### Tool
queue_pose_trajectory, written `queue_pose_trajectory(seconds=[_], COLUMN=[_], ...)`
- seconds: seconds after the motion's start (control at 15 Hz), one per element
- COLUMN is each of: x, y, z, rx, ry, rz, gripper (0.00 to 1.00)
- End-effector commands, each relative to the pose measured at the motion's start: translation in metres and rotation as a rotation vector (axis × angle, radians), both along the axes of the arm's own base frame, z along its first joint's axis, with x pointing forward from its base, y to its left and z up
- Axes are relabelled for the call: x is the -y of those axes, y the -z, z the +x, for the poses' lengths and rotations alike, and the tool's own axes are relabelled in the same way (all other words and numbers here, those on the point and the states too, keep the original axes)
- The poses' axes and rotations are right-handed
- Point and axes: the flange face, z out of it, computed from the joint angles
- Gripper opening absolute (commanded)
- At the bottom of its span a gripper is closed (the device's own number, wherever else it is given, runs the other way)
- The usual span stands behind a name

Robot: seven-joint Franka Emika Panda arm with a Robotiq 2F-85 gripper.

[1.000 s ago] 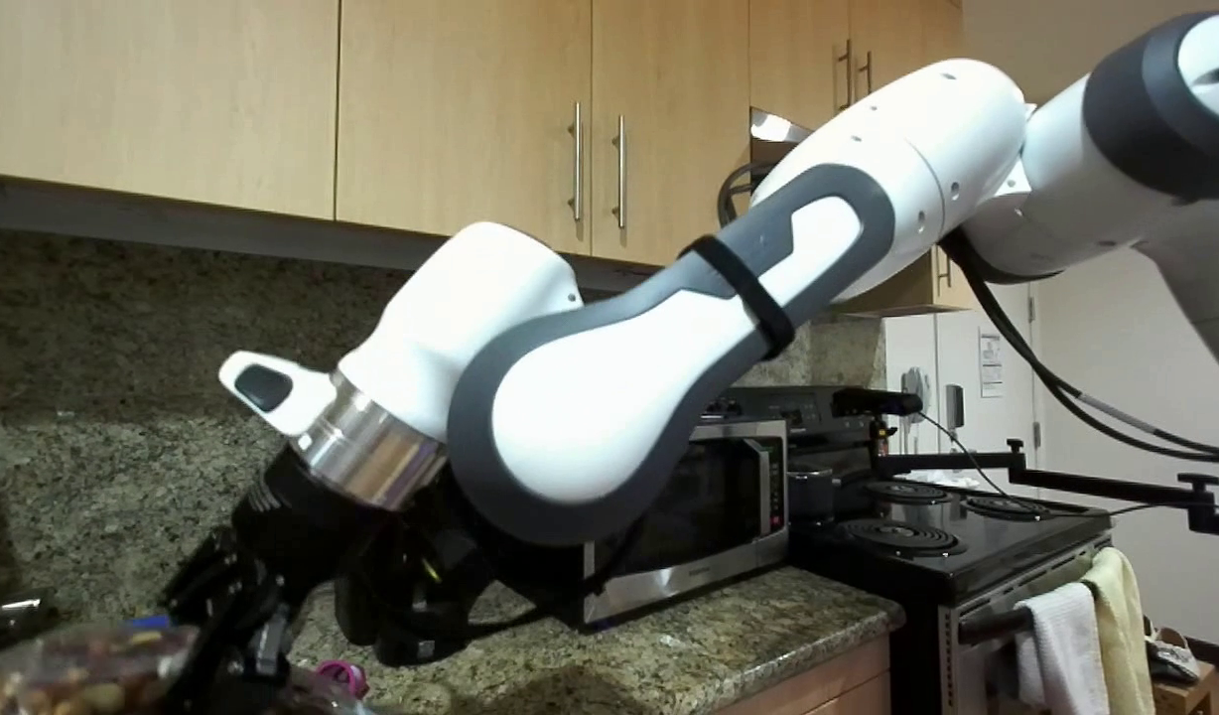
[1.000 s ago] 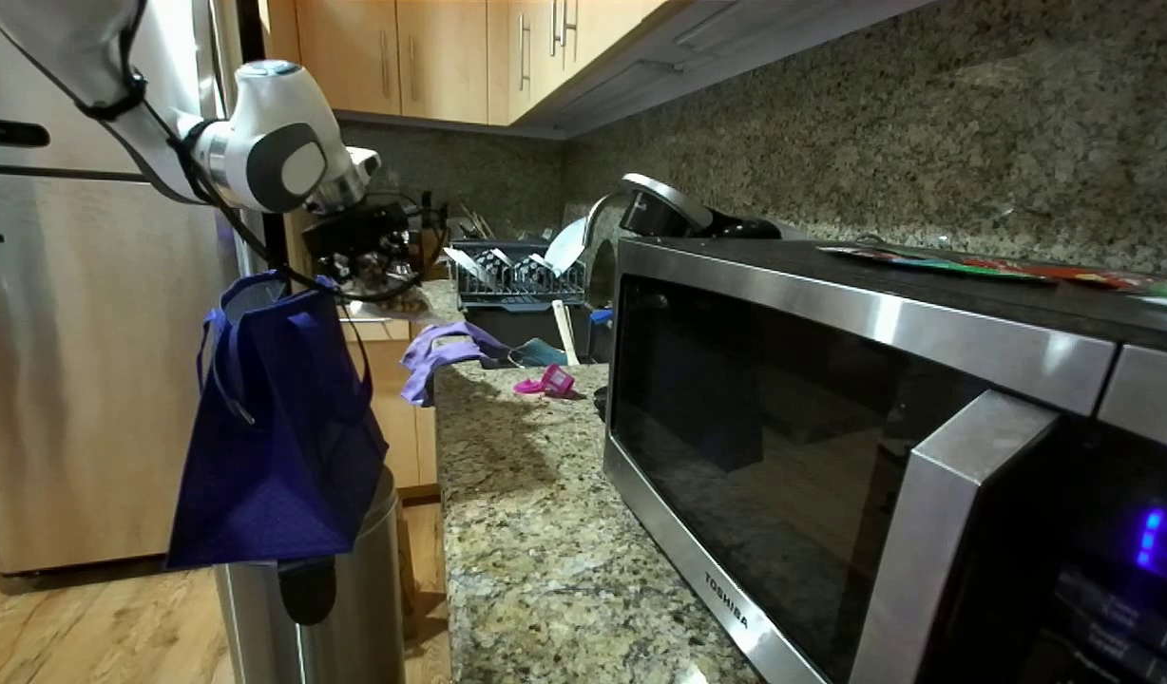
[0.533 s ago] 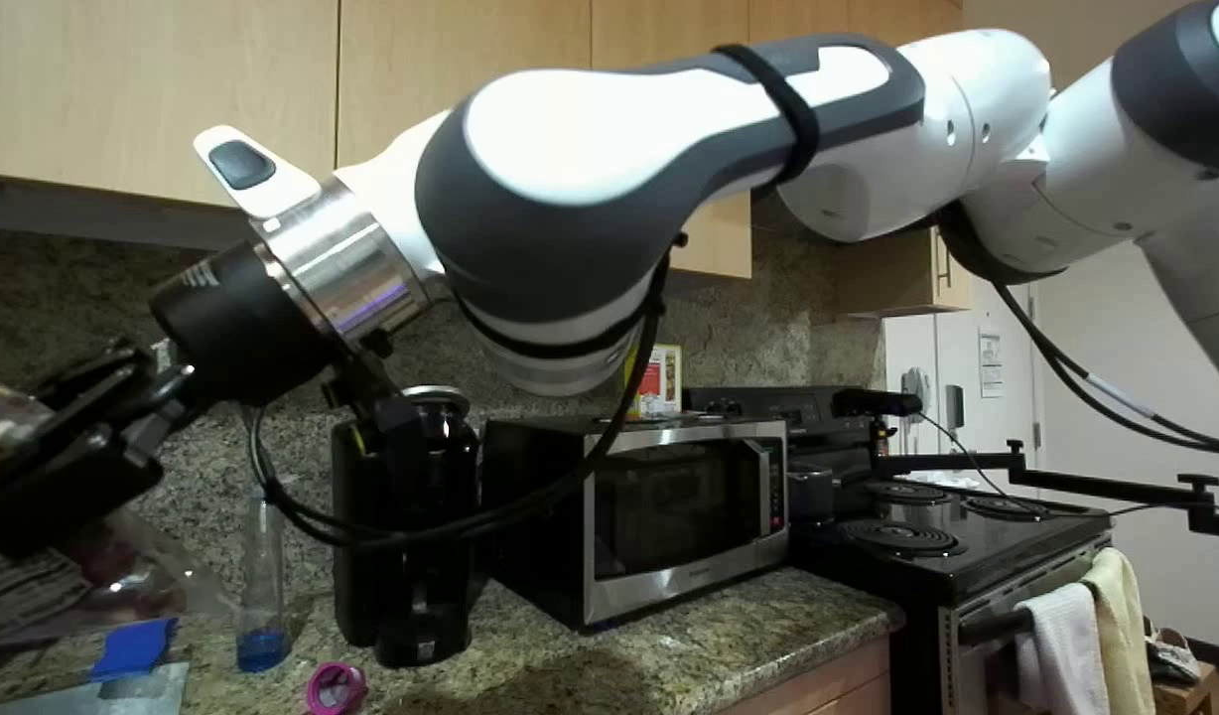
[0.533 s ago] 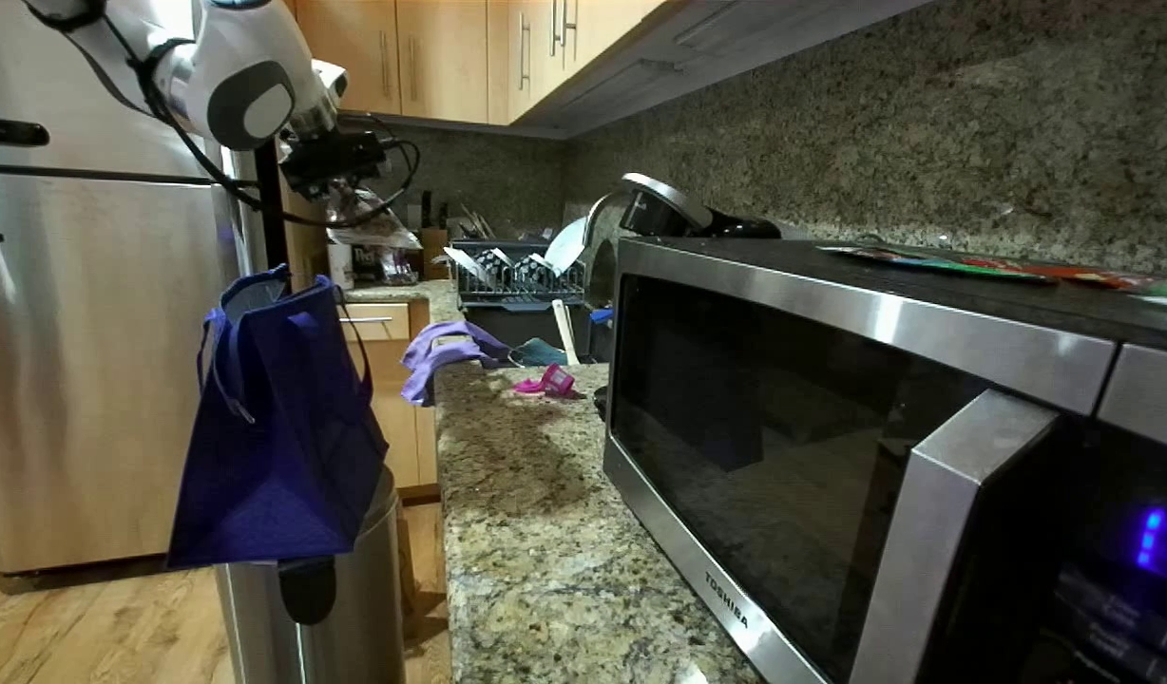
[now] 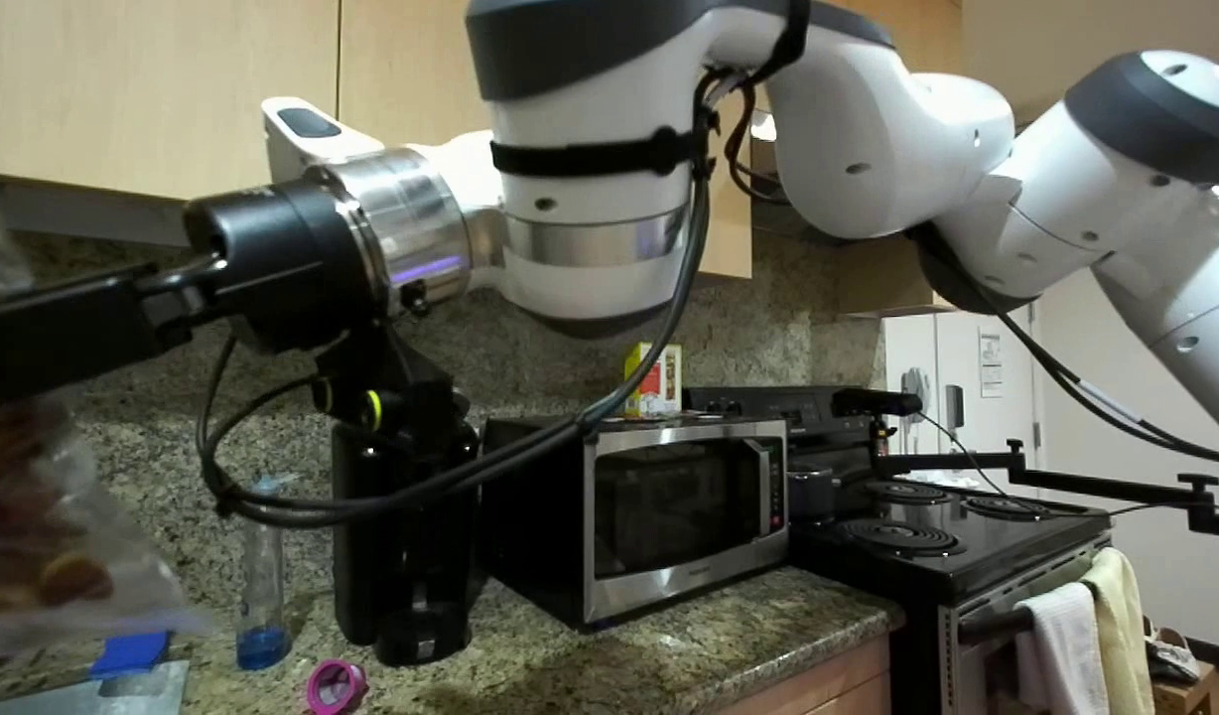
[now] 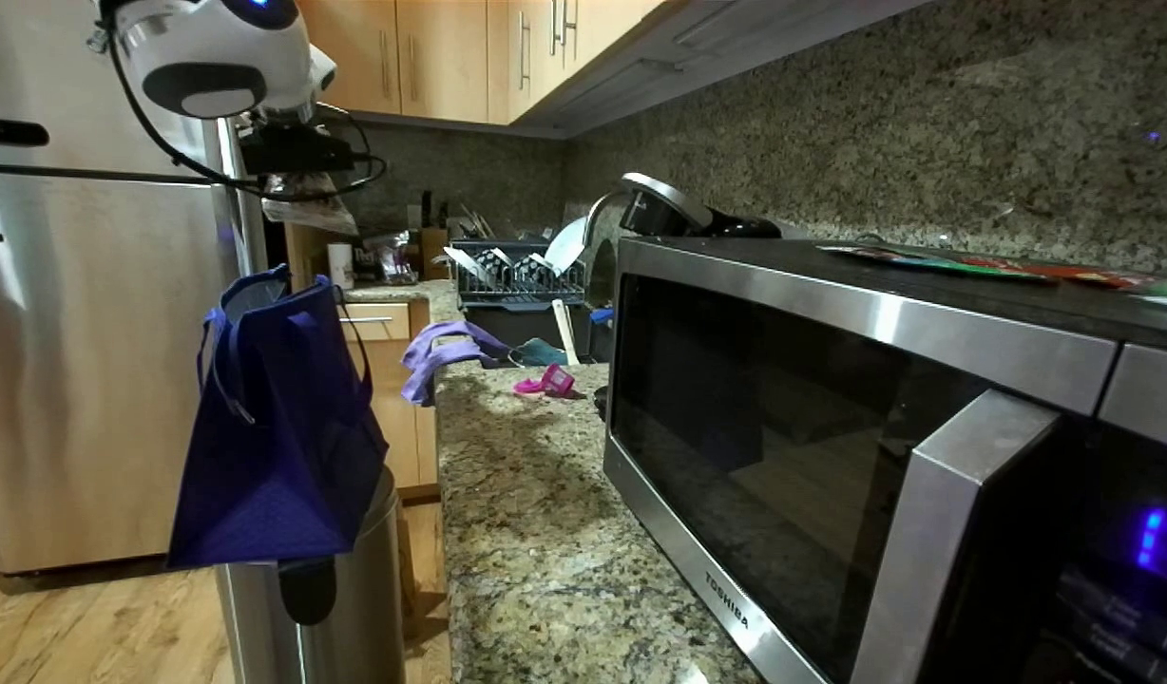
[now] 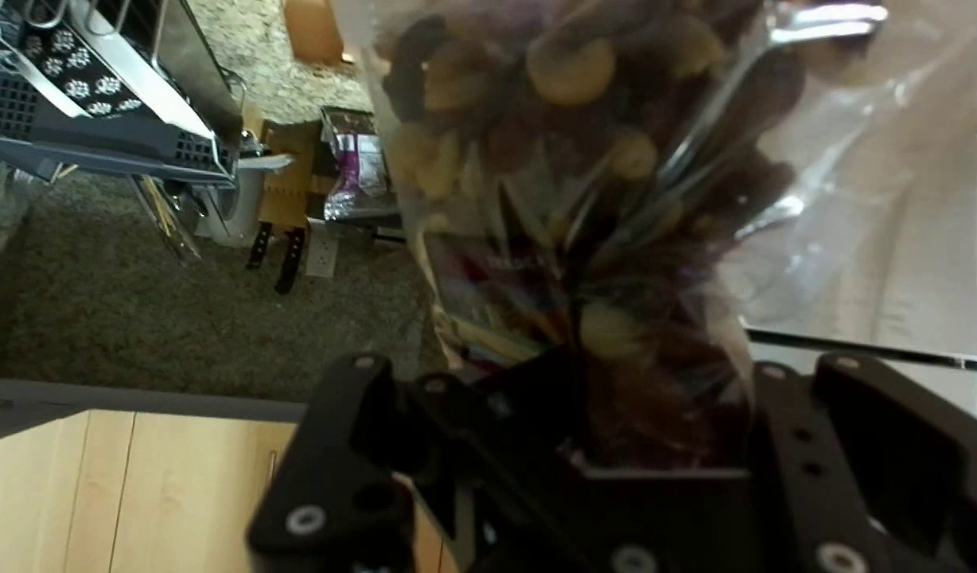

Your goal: Pick the plastic bag from the counter and put it inside the blue bag

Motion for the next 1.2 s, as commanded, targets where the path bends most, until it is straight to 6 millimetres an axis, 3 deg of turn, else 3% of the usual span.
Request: queue_pose_trajectory(seconds=[0.0,0.13,0.27,0.4,0.6,0.73,0.87,1.13], x=[0.049,0.082,0.107,0.124,0.132,0.133,0.131,0.126], y=[-0.014,0.002,0.035,0.081,0.155,0.188,0.212,0.232], z=[-0.006,-0.013,-0.019,-0.026,-0.038,-0.046,-0.051,-0.064], rx=[-0.057,-0.116,-0.195,-0.280,-0.392,-0.446,-0.491,-0.517], ry=[-0.063,-0.093,-0.115,-0.141,-0.197,-0.255,-0.326,-0.506], rz=[0.173,0.235,0.273,0.295,0.338,0.358,0.386,0.420], gripper=[0.09,0.09,0.09,0.09,0.09,0.09,0.08,0.09])
